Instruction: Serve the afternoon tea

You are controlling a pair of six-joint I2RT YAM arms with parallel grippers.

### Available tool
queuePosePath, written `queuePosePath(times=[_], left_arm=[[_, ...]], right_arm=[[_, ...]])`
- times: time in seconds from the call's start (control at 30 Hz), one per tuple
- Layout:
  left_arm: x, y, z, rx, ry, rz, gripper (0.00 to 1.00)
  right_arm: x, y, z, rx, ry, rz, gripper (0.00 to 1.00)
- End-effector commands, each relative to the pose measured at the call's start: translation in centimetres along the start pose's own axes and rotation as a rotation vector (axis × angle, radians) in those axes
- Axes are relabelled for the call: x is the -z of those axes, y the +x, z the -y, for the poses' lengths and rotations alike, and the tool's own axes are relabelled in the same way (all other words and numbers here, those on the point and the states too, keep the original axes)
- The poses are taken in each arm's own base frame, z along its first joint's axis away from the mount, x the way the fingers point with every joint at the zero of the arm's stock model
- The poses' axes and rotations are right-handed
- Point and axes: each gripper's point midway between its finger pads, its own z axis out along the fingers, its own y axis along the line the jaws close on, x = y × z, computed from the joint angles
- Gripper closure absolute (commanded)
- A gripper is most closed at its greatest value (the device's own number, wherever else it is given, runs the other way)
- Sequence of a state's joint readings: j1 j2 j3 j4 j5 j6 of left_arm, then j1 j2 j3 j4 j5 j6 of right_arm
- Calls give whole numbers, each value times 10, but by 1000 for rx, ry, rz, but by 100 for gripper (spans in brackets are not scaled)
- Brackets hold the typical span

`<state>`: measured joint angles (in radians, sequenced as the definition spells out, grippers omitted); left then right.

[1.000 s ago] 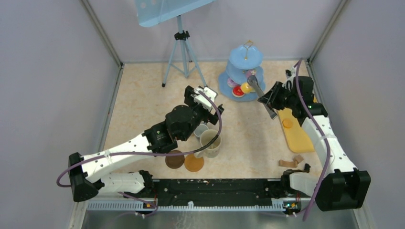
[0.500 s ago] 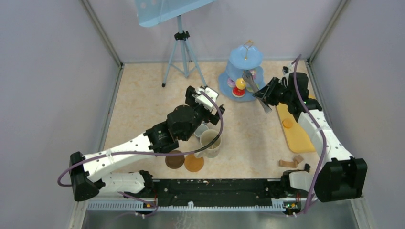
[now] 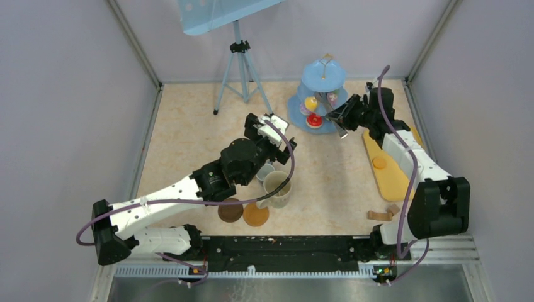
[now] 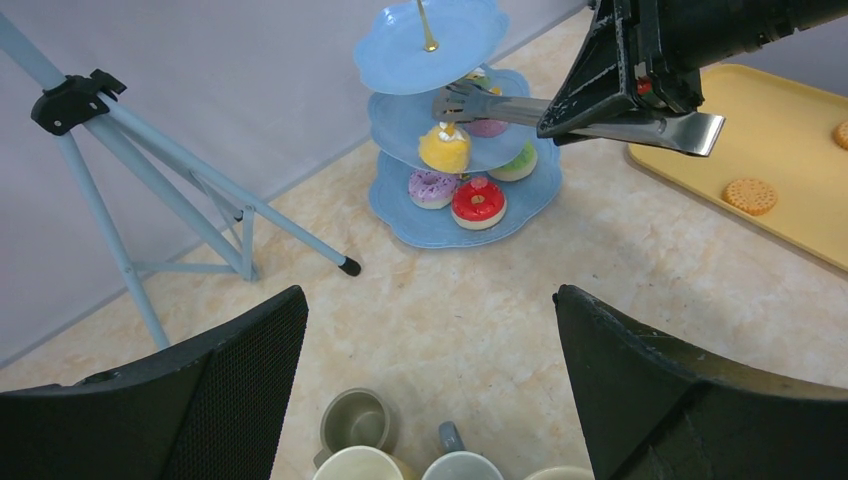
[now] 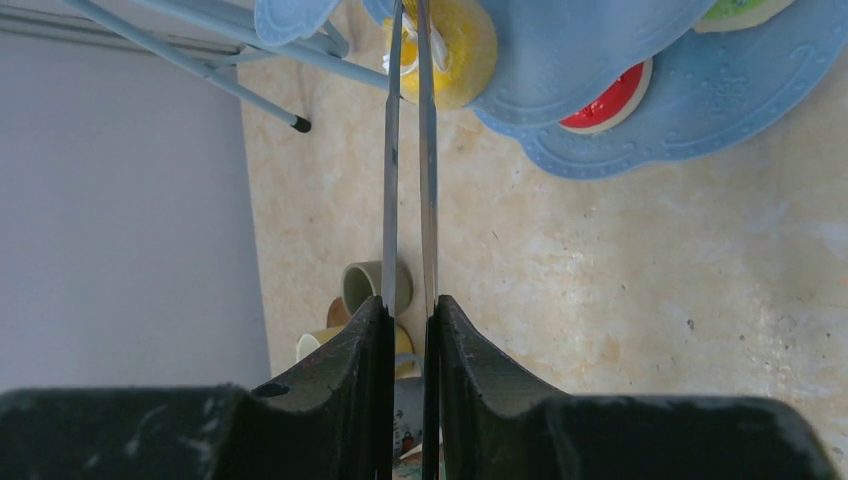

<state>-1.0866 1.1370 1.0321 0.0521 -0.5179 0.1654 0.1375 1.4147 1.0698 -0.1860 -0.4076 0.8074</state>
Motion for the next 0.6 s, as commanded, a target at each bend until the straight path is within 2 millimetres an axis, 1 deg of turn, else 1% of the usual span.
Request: queuePosePath(times=[0.0, 0.23, 0.43, 0.57], left_arm=[[1, -12, -5, 11, -19, 44, 1], [1, -11, -4, 10, -18, 45, 1], [0, -11, -4, 10, -15, 45, 1], [0, -10, -2, 12, -10, 43, 1]], right_arm=[[1, -36, -39, 28, -90, 118, 99], [-9, -44, -39, 20, -87, 136, 98], [-15, -43, -39, 39, -70, 117, 90], [-12, -41, -35, 46, -52, 116, 80]])
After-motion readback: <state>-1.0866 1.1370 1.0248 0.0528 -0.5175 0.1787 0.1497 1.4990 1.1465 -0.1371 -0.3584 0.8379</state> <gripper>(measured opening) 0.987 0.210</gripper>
